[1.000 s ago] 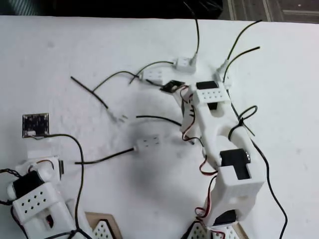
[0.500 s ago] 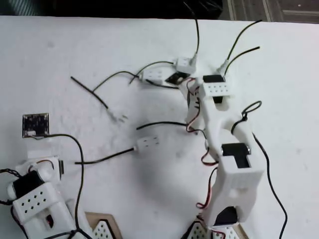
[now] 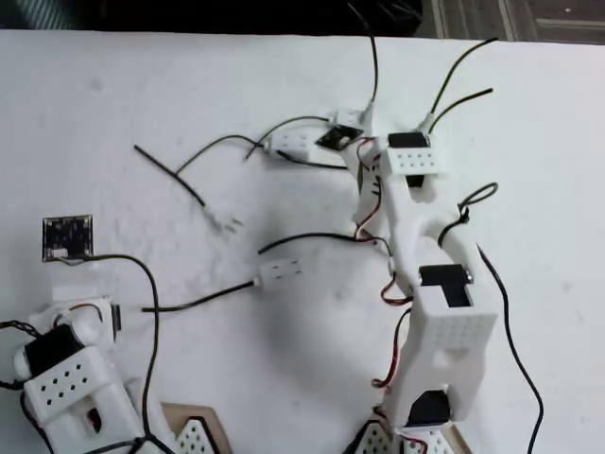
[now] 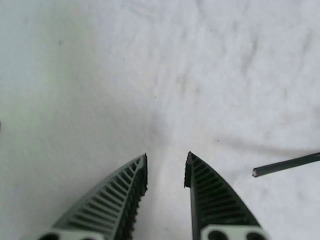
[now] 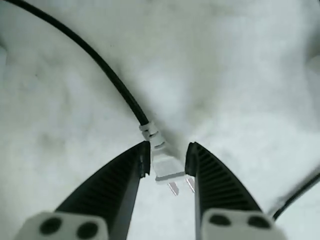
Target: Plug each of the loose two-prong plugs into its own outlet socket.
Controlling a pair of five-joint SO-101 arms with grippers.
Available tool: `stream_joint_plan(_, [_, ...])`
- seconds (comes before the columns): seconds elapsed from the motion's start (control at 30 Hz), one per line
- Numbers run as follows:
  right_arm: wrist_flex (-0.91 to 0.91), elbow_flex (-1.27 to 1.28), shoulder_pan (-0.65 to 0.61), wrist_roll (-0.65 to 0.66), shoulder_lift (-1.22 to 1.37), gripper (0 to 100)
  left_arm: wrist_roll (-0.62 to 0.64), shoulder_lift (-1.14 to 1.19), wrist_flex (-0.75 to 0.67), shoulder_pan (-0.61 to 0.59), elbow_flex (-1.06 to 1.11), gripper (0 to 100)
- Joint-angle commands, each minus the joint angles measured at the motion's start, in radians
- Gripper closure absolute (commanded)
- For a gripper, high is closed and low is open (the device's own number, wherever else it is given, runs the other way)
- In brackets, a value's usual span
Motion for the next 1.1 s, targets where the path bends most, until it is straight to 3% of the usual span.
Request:
stream_joint_plan(0.0, [0.013,-0.031,0.005,0.014,-0.022,87.7,0.000,-0.013,-0.018,0.012,-0.003,86])
stream_joint_plan(0.53, [0.137,-0.008,0.005,0.017,-0.071,87.6,0.000,-0.013,-0.018,0.012,-0.003,86])
stream_joint_plan(1.07, [0.016,-0.003,0.039,0.071,0.085,87.8,0.000,-0.013,-0.018,0.012,-0.003,86])
